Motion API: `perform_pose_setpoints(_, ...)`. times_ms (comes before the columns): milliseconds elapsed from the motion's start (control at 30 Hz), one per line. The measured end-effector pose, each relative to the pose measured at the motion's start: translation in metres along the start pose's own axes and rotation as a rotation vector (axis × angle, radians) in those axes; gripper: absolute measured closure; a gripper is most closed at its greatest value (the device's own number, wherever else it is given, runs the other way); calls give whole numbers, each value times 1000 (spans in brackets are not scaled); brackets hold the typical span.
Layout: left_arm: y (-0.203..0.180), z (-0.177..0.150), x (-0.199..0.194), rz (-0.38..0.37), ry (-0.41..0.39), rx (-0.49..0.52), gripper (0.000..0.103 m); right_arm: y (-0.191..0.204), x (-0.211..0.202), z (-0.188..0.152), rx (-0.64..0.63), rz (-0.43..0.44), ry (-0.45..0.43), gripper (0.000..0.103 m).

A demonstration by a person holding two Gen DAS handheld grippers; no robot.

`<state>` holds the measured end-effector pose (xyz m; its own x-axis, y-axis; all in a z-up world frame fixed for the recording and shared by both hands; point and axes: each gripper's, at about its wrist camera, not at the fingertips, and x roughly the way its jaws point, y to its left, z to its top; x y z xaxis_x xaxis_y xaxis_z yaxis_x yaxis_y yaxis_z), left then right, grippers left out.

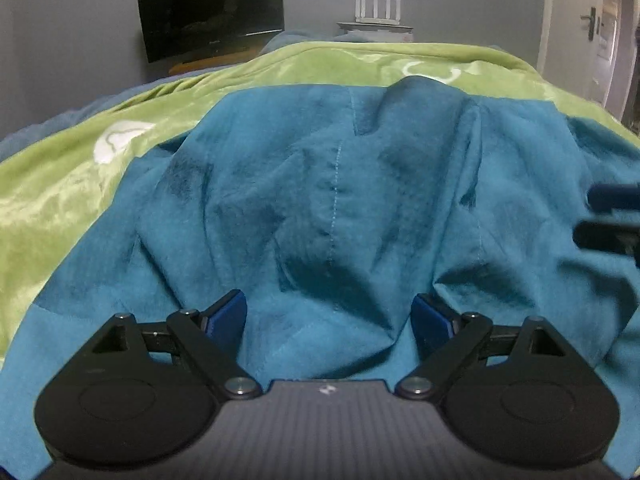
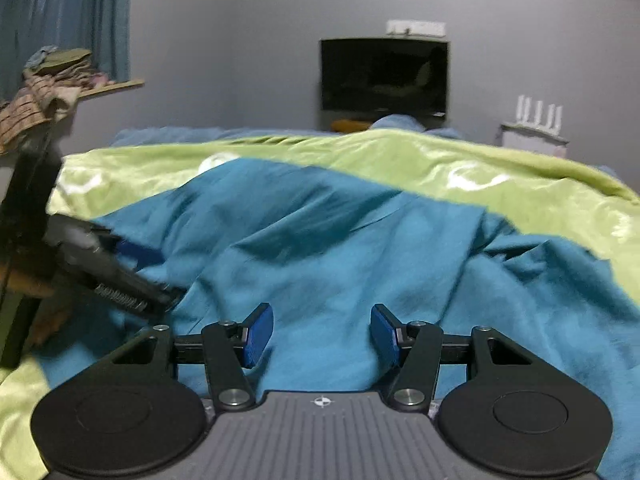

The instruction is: Fold large clothes

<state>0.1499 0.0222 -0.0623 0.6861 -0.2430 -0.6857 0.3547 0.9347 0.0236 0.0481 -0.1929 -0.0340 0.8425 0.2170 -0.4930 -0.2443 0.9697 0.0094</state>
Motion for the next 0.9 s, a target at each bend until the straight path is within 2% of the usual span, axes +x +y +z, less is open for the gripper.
perform_pose_setpoints(133, -11, -5, 2, 22, -5, 33, 11, -3, 20, -9, -52, -57, 108, 48)
perform_pose_setpoints(233, -18, -11, 11, 61, -18, 71, 6, -7, 27, -14, -28, -73, 130, 48)
perform_pose_setpoints(333, -18, -12, 16, 68, -25, 66, 2, -13, 30, -17, -3, -64, 126, 47)
perform_pose_setpoints(500, -16, -17, 17, 65, -35, 60, 1, -8, 34, -30, -36, -92, 82, 45)
perform_pose_setpoints(600, -13, -17, 12, 67, -55, 57, 1, -8, 22, -29, -18, -119, 63, 38)
perform_pose_setpoints(633, -14, -20, 8, 73, -67, 57, 1, -11, 16, -29, 2, -138, 53, 27)
perform_pose_setpoints(667, -15, -22, 3, 84, -81, 63, 1, -14, 8, -30, 31, -140, 40, 22)
perform_pose_setpoints(833, -38, -31, -46, 153, -258, 133, 1, -26, -41, -36, 124, -135, 24, 21)
perform_pose_setpoints(900, -52, -33, -66, 118, -286, 116, 1, -29, -60, -42, 150, -134, 13, 18)
